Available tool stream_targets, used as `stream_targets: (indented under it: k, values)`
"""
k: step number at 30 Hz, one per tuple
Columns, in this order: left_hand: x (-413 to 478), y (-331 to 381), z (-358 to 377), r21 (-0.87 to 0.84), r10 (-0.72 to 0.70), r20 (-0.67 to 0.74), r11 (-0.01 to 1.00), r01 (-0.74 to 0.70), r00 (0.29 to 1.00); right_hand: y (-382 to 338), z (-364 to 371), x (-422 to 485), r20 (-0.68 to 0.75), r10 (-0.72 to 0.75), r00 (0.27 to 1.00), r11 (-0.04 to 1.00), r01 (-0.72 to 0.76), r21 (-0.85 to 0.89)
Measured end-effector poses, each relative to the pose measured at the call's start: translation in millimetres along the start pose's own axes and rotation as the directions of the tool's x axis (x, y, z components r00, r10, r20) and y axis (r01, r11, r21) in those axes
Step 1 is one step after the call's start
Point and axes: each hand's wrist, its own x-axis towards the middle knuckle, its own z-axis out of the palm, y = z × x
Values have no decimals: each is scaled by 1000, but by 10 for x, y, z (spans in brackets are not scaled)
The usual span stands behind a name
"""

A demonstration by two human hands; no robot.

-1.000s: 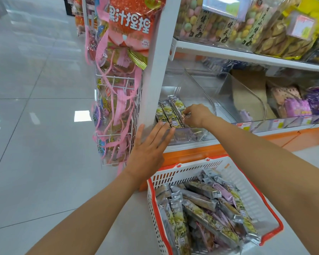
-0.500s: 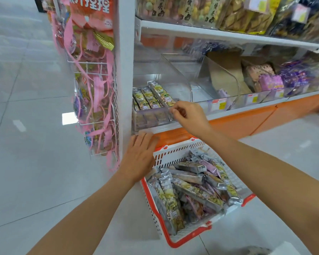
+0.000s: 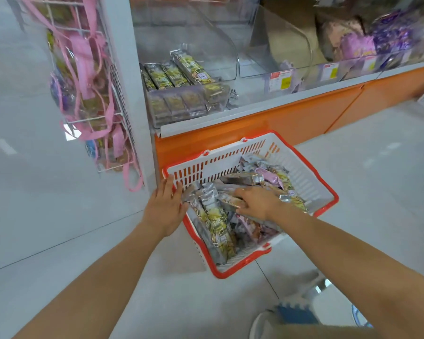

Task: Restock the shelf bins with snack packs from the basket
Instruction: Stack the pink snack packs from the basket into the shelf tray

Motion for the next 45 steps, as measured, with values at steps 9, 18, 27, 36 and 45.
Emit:
stream_targets:
  k: [9, 18, 27, 36, 45]
  values:
    - [-23, 30, 42, -6, -3, -34, 1000, 3, 999, 34, 161, -1, 4, 58, 998, 997, -57, -46]
    - [15, -8, 129, -4, -27, -37, 1000, 27, 999, 94, 233, 29, 40, 117, 992, 993, -116, -17]
    - [9, -22, 81, -32, -9, -45, 999, 8, 999, 168, 116, -39, 76, 67, 995, 982, -79, 172]
    - [71, -47, -337, -91, 20, -497, 993, -75, 867, 332, -829, -220, -304, -28, 952, 895, 159, 417]
    - [265, -153, -964, 139, 76, -722, 990, 37, 688, 275, -1819, -303, -596, -77, 799, 825, 386, 412]
